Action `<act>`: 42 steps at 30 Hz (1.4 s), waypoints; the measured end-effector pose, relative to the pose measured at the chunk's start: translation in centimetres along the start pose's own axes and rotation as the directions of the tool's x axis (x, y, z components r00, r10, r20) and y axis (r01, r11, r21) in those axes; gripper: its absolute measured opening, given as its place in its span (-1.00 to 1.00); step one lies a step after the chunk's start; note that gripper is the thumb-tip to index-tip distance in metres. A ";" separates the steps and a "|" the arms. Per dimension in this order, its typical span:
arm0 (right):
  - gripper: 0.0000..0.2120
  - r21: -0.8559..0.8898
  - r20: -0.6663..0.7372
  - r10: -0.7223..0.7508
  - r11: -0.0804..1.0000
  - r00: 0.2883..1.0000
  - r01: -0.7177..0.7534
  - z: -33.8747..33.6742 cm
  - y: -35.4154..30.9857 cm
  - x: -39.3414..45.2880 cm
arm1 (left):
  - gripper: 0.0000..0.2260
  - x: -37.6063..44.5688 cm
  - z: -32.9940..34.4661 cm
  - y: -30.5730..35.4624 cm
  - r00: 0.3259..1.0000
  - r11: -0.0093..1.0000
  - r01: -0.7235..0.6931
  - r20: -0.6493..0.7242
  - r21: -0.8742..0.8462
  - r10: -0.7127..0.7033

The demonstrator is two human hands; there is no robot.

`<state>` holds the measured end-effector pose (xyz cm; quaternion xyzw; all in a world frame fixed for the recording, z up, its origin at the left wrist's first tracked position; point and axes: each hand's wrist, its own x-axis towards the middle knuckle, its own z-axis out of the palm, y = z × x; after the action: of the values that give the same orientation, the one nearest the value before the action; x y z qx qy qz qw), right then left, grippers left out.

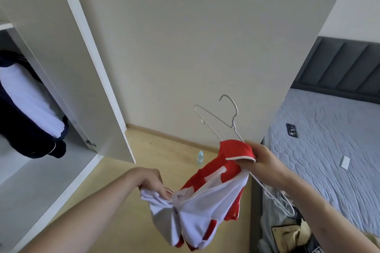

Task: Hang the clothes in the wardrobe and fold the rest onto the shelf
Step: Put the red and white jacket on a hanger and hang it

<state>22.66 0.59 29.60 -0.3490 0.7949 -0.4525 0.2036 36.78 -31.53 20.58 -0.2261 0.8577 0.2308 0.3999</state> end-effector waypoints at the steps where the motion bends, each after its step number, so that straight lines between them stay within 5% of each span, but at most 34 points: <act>1: -0.88 -0.023 0.007 -0.001 1.000 1.000 0.001 0.1 0.0 0.2 | -0.69 0.4 0.4 0.4 0.999 0.999 0.001 -0.039 0.051 0.001; 3: -0.92 -0.065 0.022 0.007 0.998 1.000 -0.005 0.1 0.2 0.3 | -0.78 1.3 1.0 0.6 0.989 0.999 -0.025 -0.145 0.035 0.030; 5: -0.90 -0.090 0.033 0.014 0.996 0.999 -0.011 0.0 0.7 0.1 | -0.84 1.9 1.4 0.1 0.970 0.970 -0.113 -0.236 -0.218 0.060; 8: -0.86 -0.089 0.043 0.040 0.995 0.998 -0.036 -0.3 1.8 -0.7 | -0.93 2.1 2.1 -0.1 0.950 0.690 -0.193 -0.308 -0.697 -0.045; 11: -0.82 -0.042 0.018 0.055 0.998 0.998 -0.054 -0.7 2.4 -1.4 | -0.89 2.2 2.5 0.0 0.957 0.495 -0.221 -0.284 -0.840 -0.055; 14: -0.81 -0.030 -0.031 0.069 0.997 0.997 -0.070 -1.3 2.8 -1.5 | -0.71 1.2 1.9 -0.2 0.974 0.669 -0.222 -0.190 -0.710 0.122; 17: -0.77 -0.067 -0.051 0.103 0.992 0.993 -0.106 -2.0 3.6 -1.5 | -0.80 1.0 1.0 0.0 0.917 0.869 -0.310 -0.362 -0.386 0.167; 23: -0.62 -0.131 0.027 0.191 0.974 0.981 -0.186 -2.1 4.2 -1.7 | -0.72 -0.7 -2.9 0.8 0.622 0.745 -0.427 -0.765 -0.512 -0.168; 29: -0.59 -0.192 0.076 0.185 0.967 0.980 -0.168 -1.1 3.1 -1.0 | -0.63 -4.1 -6.9 1.8 0.341 0.698 -0.655 -0.937 -0.291 -0.071; 32: -0.86 -0.104 0.011 0.070 0.992 0.998 -0.068 -0.6 1.9 -0.4 | -0.63 -4.8 -8.7 1.8 0.316 0.692 -0.673 -0.947 -0.261 -0.050; 35: -0.67 0.017 -0.037 0.014 1.000 0.999 -0.014 -0.4 0.3 0.0 | -0.64 -4.7 -9.6 1.8 0.345 0.705 -0.657 -0.938 -0.266 -0.032; 42: -0.56 0.053 0.041 -0.060 0.997 0.997 0.058 -1.0 -1.0 0.1 | -0.66 -4.1 -12.1 0.2 0.335 0.754 -0.524 -0.910 -0.396 -0.245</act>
<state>22.37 0.74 30.99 -0.3765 0.7679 -0.4711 0.2158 31.97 -37.52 30.77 -0.3544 0.8088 0.3702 -0.2885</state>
